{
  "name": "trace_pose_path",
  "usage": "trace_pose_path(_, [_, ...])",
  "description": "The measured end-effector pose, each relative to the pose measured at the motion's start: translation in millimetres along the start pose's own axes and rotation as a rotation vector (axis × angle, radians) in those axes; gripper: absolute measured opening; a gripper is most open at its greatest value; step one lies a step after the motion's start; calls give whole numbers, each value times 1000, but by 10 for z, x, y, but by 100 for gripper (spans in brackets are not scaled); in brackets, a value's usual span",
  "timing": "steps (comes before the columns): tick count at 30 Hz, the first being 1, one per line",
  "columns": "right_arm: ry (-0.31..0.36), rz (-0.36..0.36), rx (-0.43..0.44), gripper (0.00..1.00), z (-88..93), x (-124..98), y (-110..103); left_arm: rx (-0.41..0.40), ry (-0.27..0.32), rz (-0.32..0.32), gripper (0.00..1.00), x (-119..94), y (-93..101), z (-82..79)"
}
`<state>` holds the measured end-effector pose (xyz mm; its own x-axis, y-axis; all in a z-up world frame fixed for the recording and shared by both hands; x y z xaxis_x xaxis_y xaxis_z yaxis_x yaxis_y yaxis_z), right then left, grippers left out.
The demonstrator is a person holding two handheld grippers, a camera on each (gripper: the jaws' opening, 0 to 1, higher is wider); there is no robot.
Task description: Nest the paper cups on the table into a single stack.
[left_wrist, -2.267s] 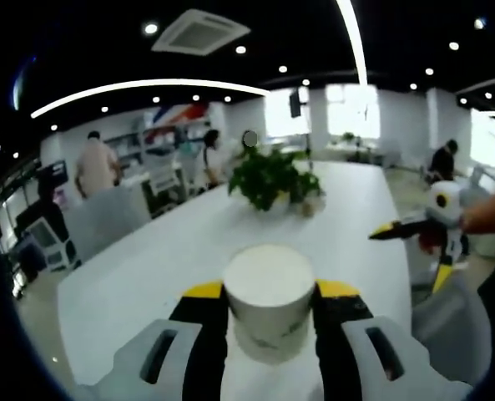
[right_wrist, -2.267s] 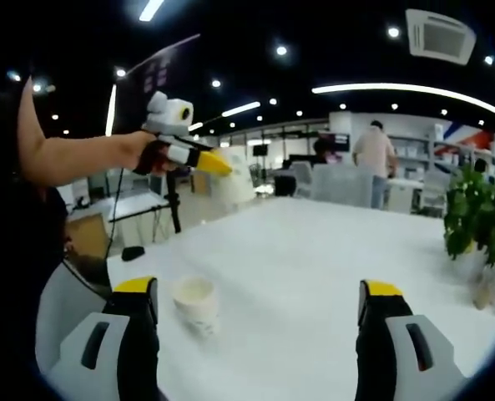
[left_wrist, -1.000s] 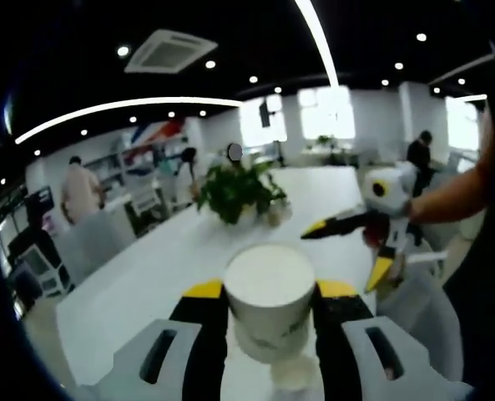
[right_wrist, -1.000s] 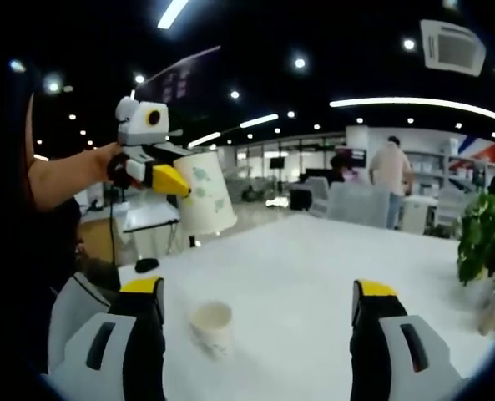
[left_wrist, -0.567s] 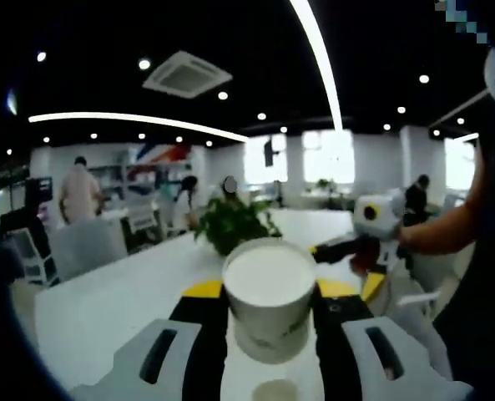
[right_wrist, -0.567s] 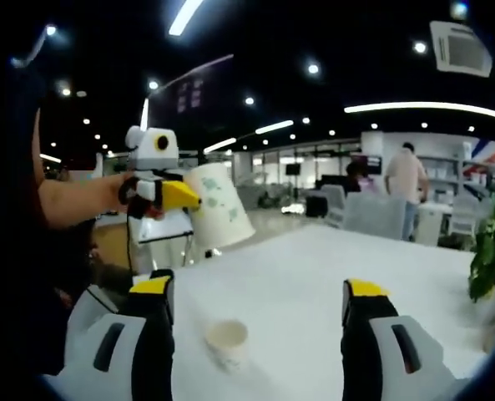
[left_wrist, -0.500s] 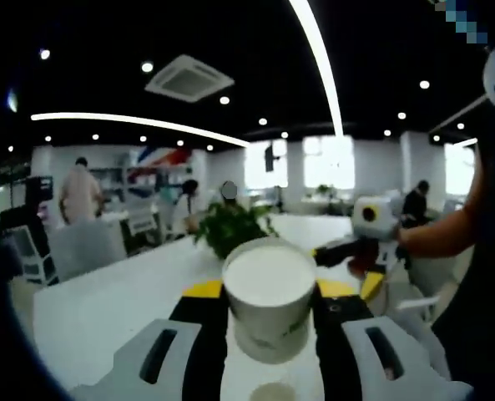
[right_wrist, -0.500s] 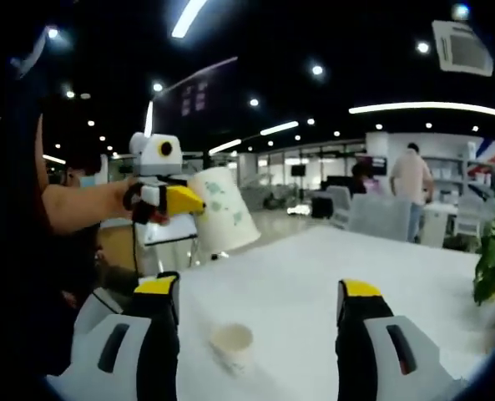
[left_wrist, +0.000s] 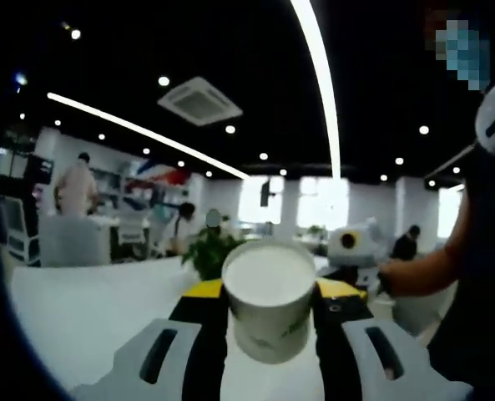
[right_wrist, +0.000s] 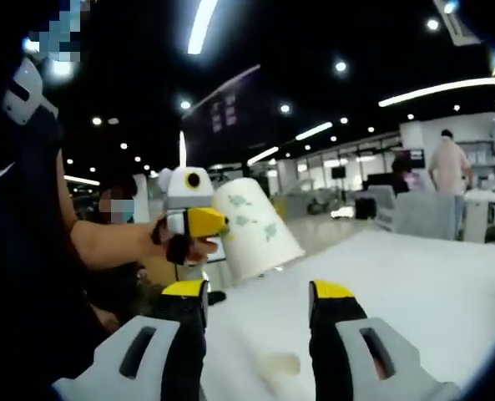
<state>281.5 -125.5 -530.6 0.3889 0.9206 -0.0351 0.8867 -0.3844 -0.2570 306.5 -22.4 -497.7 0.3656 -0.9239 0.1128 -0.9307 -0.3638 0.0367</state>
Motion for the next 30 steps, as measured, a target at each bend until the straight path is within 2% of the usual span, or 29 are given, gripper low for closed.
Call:
trace_pose_path(4, [9, -50, 23, 35, -59, 55, -65, -18, 31, 16, 39, -42, 50, -3])
trace_pose_path(10, [20, -103, 83, 24, -93, 57, -61, -24, -13, 63, 39, -119, 92, 105])
trace_pose_path(12, [23, -125, 105, 21, -106, 54, -77, -25, -44, 87, 39, -148, 113, 151])
trace_pose_path(16, [20, -191, 160, 16, -113, 60, -151, -27, -73, 140, 39, -196, 169, 193])
trace_pose_path(20, [48, -263, 235, 13, -164, 71, -222, -29, -73, 168, 39, -218, 203, 175])
trace_pose_path(30, [14, -342, 260, 6, -187, 114, -320, -11, -84, 185, 39, -245, 229, 146])
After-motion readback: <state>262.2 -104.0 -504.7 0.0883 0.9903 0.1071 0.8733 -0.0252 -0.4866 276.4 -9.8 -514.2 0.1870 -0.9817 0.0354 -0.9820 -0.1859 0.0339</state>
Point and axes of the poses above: the point that each gripper's makers call its tool centre point, and the gripper's own axes: x roughly forward along the fingers, y roughly to its right, z roughly out of its underside, the point moved 4 cm from there along -x, roughly backward along the fingers, and after that the axes turned 6 degrees about x, right-handed, at the moved point
